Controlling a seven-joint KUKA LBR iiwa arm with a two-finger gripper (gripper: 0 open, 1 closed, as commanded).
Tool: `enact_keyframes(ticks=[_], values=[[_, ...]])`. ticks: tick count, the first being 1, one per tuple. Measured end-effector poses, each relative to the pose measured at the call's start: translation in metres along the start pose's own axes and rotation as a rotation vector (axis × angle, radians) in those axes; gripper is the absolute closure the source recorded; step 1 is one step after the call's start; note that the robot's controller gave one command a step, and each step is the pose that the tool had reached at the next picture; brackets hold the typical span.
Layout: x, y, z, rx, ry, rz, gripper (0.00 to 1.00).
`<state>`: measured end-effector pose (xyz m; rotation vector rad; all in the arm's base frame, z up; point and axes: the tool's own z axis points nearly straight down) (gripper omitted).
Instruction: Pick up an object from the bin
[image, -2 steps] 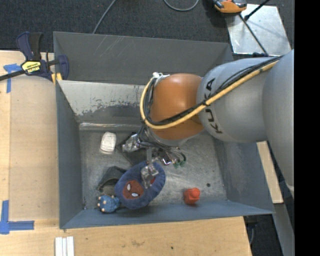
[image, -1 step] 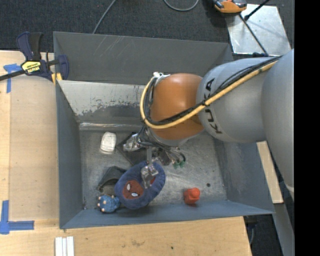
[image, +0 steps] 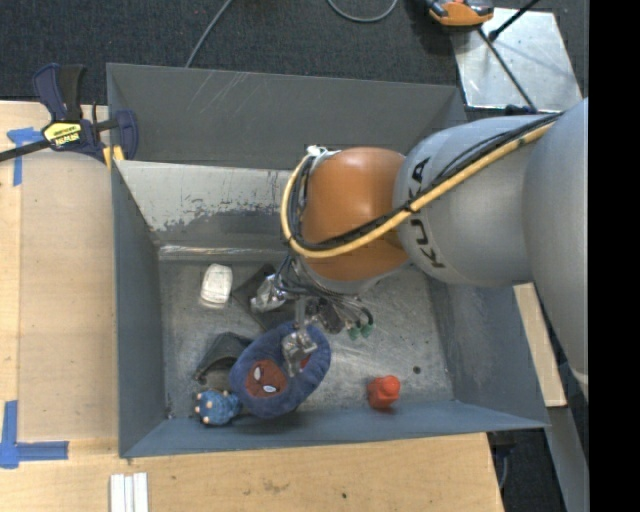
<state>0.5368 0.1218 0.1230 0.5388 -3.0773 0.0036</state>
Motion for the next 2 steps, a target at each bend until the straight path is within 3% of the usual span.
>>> enact_keyframes(ticks=[1,2], values=[[0.019,-0.018,-0.008,-0.001,-0.03,0.061,1.0],[0.02,-0.014,-0.132,0.002,-0.029,0.067,1.0]])
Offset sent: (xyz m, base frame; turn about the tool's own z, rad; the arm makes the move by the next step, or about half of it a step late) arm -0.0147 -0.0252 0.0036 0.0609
